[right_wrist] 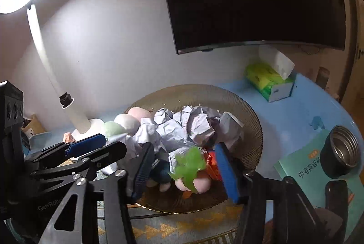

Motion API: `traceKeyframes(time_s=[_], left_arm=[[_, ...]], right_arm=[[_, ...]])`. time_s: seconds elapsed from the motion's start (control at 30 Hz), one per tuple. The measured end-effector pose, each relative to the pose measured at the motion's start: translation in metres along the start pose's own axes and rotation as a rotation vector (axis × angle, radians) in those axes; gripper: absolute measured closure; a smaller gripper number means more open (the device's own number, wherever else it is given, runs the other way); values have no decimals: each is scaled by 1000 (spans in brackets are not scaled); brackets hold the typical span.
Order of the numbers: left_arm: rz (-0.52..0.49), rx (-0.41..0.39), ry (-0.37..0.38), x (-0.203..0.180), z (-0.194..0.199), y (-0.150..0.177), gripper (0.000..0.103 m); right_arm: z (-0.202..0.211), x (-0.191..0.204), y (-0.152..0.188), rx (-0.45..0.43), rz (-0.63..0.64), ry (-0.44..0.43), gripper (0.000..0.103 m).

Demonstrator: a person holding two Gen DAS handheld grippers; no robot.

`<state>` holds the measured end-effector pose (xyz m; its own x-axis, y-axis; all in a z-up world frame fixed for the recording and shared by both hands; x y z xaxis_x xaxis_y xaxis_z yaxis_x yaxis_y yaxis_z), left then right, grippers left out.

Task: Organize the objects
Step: 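Carry the paper ball and green figure into the bowl and open both tools, then withdraw both tools from the bowl back over the rug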

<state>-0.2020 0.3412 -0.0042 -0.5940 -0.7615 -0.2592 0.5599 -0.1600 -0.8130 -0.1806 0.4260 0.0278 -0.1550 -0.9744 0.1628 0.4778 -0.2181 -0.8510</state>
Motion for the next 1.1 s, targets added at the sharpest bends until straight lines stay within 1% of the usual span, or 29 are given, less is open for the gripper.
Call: traceKeyframes(time_s=[0.03,0.1,0.17,0.23,0.33,0.47,0.5,0.53,0.6,0.63,0.67,0.73,0.83,0.9,0.97,1.03,1.1], left_arm=[[13,12,4,4,0,4,54],[23,12,9,8,9,10,53],[18,-2,-1,13,26,15,53],[32,-15,-12,22,45,21,52],[74,-29,-47,45,75,35,51],[123,-62,-134,85,120,57,51],[141,-70,-158,96,130,64,51],[162,-79,-182,107,140,70,51],[193,-78,-231,127,154,86,51],[205,-72,-264,139,159,97,51],[216,-64,-291,149,160,106,51],[251,-43,-322,166,162,124,51],[297,-51,-358,182,161,139,51],[295,-54,-377,187,157,145,51],[281,-23,-404,188,150,151,51],[255,-22,-412,184,148,150,51],[244,-18,-431,184,148,150,51]], right_arm=[[3,-1,3,-4,-7,-10,41],[11,-2,5,-17,-4,-28,41],[18,3,7,-23,7,-29,39],[26,13,10,-24,12,-55,38],[38,42,18,-21,36,-114,38],[51,90,37,-14,92,-191,37],[53,101,44,-8,97,-208,33],[52,110,51,-2,102,-213,23],[48,127,70,27,112,-218,10],[43,136,83,57,123,-232,9],[39,145,96,87,132,-249,9],[30,158,117,129,147,-269,9],[18,168,135,160,172,-258,9],[11,168,140,164,181,-243,9],[2,161,147,163,196,-194,9],[-9,156,157,222,181,-167,9],[-12,153,157,230,162,-170,9]])
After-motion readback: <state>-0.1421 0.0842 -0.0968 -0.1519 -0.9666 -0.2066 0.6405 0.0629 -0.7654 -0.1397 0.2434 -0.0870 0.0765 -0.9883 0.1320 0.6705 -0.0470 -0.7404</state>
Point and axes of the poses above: each gripper's, at about its wrist camera, not at the fingertips, and z roughly against the way its jaws point, x to its left, y to its underside, the point moved 10 cm from there along -z, roughly the way its jaws point, and after that the axes turned 9 degrees about -x, right-handed, at the moved point
